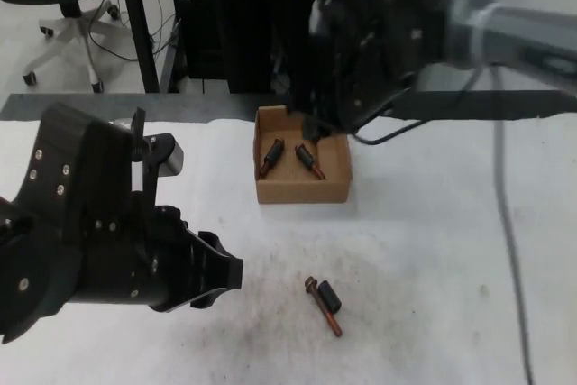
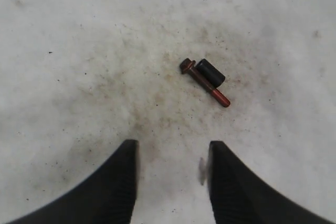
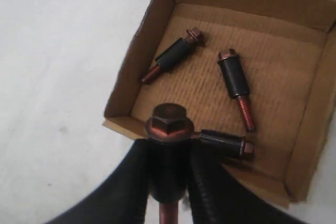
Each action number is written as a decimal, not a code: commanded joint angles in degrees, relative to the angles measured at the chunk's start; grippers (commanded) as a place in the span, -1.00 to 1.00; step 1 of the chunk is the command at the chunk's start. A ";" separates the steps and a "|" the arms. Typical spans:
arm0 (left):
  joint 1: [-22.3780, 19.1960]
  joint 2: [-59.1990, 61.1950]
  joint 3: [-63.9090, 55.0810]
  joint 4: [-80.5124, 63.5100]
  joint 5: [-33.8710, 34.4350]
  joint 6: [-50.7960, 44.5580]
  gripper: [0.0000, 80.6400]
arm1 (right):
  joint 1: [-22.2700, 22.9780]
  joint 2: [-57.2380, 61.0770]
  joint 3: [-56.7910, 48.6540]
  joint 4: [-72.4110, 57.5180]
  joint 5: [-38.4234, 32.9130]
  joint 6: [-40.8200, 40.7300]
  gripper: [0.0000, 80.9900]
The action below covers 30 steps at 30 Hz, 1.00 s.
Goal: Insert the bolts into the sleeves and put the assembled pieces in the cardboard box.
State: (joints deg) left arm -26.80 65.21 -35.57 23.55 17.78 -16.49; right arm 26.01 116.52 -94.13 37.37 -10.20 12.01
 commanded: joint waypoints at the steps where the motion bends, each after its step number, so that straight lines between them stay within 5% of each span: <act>1: -0.16 -0.12 -0.44 -0.24 0.38 -0.49 -0.01 | -0.19 2.14 -4.17 1.26 0.61 0.43 -0.99; 16: -0.16 -0.12 -0.44 -0.24 0.23 -0.23 -0.01 | -0.55 9.49 -11.64 0.83 3.00 -0.27 -0.98; 20: -0.16 -0.12 -0.44 -0.24 0.23 -0.23 -0.01 | -0.55 9.49 -11.64 -1.57 3.00 -0.52 -0.71; 25: -0.16 -0.12 -0.44 -0.24 0.23 -0.23 -0.01 | -0.55 9.49 -11.64 -1.96 3.00 -0.14 -0.08; 30: -0.16 -0.12 -0.44 -0.24 0.23 -0.23 -0.01 | -0.55 9.38 -12.28 0.38 2.84 0.05 -0.05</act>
State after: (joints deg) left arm -26.80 65.21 -35.57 23.55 17.91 -16.63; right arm 25.75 126.59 -105.37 36.93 -7.34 12.01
